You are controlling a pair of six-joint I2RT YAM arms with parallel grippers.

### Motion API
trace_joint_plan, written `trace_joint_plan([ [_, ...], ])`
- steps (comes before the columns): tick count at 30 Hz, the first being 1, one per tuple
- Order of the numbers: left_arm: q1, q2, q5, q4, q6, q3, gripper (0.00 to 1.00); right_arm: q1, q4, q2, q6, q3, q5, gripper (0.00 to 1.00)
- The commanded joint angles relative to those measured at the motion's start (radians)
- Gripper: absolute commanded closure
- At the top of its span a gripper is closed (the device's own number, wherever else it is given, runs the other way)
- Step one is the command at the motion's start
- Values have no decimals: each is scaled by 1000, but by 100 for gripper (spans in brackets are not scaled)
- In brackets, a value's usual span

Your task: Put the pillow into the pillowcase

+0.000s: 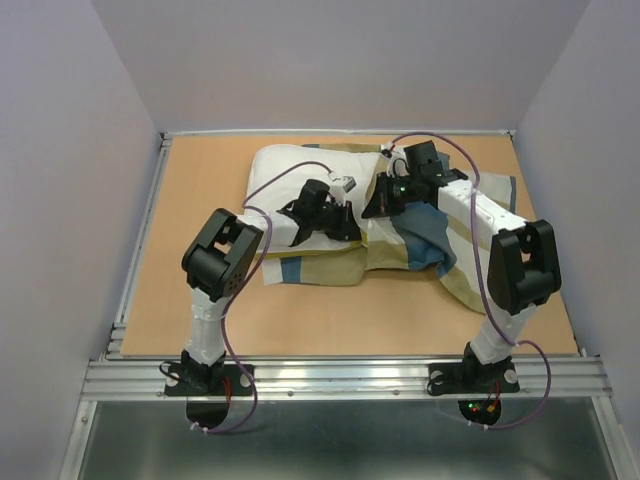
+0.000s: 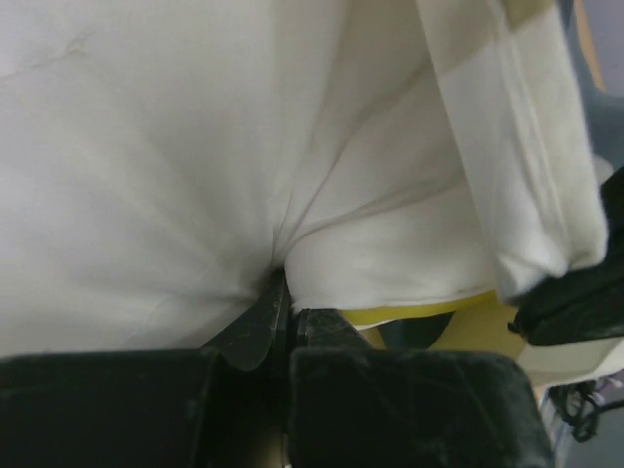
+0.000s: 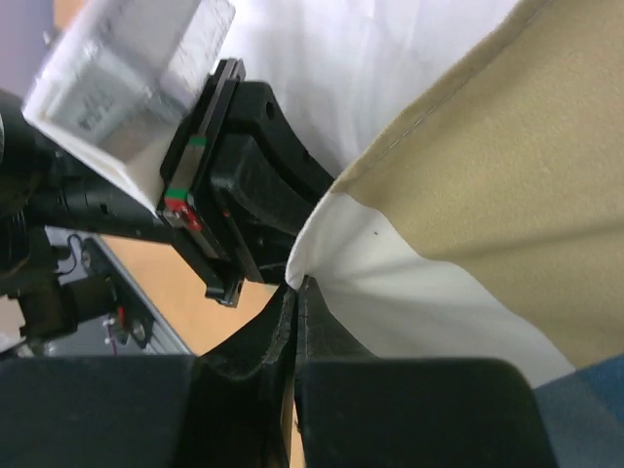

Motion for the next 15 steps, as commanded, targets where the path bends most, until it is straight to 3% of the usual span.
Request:
trace_joint_plan([
  [1, -10, -105, 97, 150, -155, -98, 100, 7, 0, -85, 36, -129, -201, 99],
  [5, -11, -200, 141, 150, -219, -198, 100, -18, -15, -107, -20, -191, -110, 99],
  [8, -6, -300, 190, 89, -213, -261, 70, -31, -35, -105, -85, -211, -27, 99],
  [9, -5, -355, 206, 63, -193, -269, 55, -31, -55, -102, -103, -214, 0, 99],
  [13, 42, -450, 183, -173, -32, -173, 28, -31, -92, -107, -195, -232, 36, 96],
  [15, 97, -455, 171, -242, 72, -97, 22, -30, -115, -110, -259, -246, 8, 95],
])
